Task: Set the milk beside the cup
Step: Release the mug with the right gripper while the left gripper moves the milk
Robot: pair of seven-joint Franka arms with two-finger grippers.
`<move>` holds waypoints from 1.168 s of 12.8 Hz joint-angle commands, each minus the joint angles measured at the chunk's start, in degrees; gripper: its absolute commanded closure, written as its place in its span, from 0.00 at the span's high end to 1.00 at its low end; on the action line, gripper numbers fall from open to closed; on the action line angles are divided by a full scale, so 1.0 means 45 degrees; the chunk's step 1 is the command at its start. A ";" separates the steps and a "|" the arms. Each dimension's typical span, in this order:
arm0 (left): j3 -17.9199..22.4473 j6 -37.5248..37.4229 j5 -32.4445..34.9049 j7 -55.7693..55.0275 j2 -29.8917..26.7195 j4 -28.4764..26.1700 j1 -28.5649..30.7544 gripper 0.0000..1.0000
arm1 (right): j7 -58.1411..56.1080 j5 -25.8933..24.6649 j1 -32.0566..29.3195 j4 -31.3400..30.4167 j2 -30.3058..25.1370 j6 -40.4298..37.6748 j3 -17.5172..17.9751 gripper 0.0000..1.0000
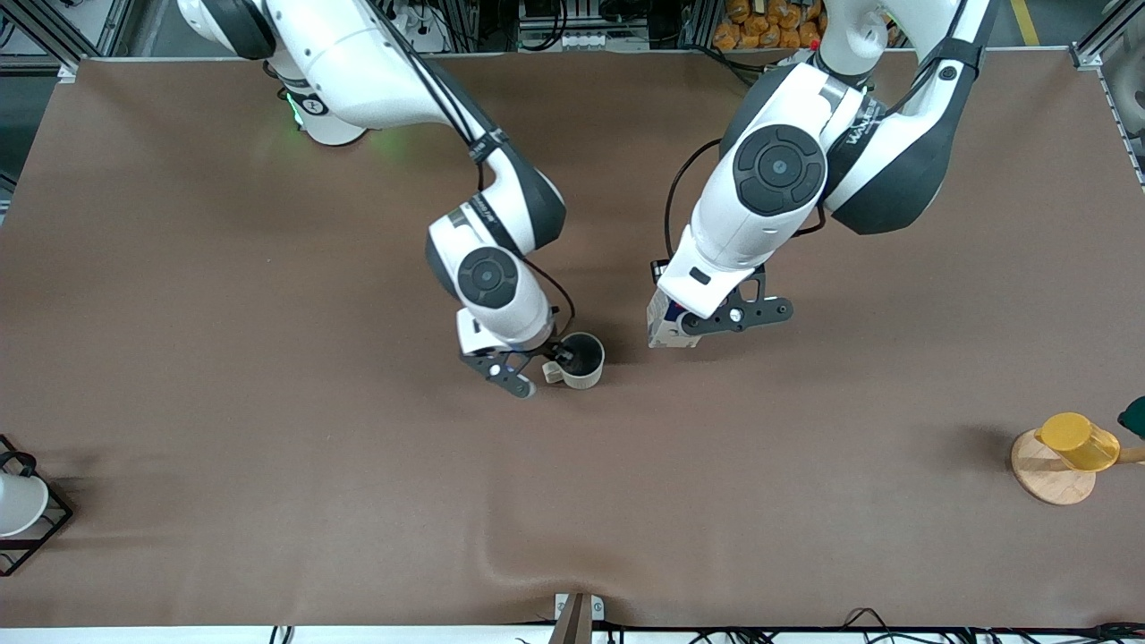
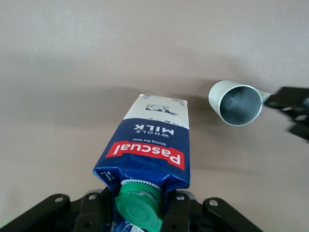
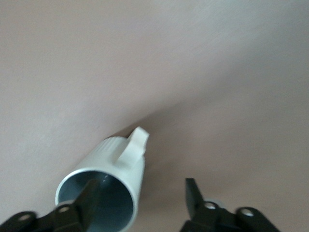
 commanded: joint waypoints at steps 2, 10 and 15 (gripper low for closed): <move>0.0028 -0.0208 -0.0066 -0.0084 -0.0157 0.0020 0.0018 0.00 | -0.2851 -0.0205 -0.1885 0.0865 -0.1183 -0.2665 0.0192 1.00; -0.0128 -0.0091 -0.0145 -0.0455 -0.0041 0.0040 -0.1229 0.00 | -1.2291 -0.0809 -0.7158 0.0357 -0.2808 -0.4993 0.0173 1.00; 0.0047 0.0472 -0.0106 -0.0493 0.0641 0.0098 -0.3437 0.00 | -1.7251 -0.1260 -1.0010 -0.0598 -0.4153 -0.5225 0.0211 1.00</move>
